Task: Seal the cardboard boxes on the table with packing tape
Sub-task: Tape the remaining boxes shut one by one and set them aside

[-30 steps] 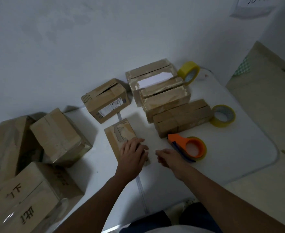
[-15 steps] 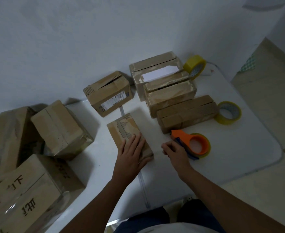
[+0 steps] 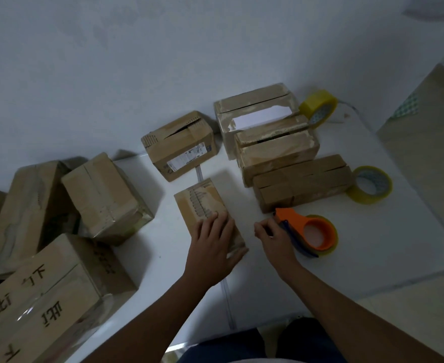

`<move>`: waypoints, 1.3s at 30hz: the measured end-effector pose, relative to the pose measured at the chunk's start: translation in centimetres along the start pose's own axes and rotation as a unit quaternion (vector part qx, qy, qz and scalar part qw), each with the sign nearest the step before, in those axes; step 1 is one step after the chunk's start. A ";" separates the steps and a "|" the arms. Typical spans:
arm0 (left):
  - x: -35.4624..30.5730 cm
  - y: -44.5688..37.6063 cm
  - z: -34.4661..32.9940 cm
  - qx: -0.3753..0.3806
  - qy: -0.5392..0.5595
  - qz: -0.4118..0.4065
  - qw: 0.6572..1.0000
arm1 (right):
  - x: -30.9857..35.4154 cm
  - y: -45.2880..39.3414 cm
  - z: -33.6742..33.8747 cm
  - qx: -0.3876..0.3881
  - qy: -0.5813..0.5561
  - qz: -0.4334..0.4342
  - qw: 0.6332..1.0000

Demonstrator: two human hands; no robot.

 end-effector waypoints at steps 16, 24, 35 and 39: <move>0.6 0.4 -1.2 0.010 -0.050 -0.066 0.996 | 0.5 -0.9 -4.5 0.066 0.040 0.144 0.987; 0.7 0.2 -1.3 0.010 -0.047 -0.068 0.997 | -0.6 -0.7 -5.4 0.073 0.029 0.109 0.991; 0.8 0.3 -1.2 0.034 -0.041 -0.061 0.997 | -2.5 -0.4 -3.5 0.109 0.181 0.130 0.969; 0.8 0.4 -1.3 0.029 -0.028 -0.055 0.998 | 0.7 4.3 -1.5 0.056 0.130 0.253 0.957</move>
Point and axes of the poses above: each hand's wrist, its own y-axis away from the middle knuckle, its own z-axis out of the back of the hand, x = y × z, the point moved 7 cm from there along -y, towards the middle knuckle, and after that the axes turned 15 degrees about -x, right-handed, at the moved point
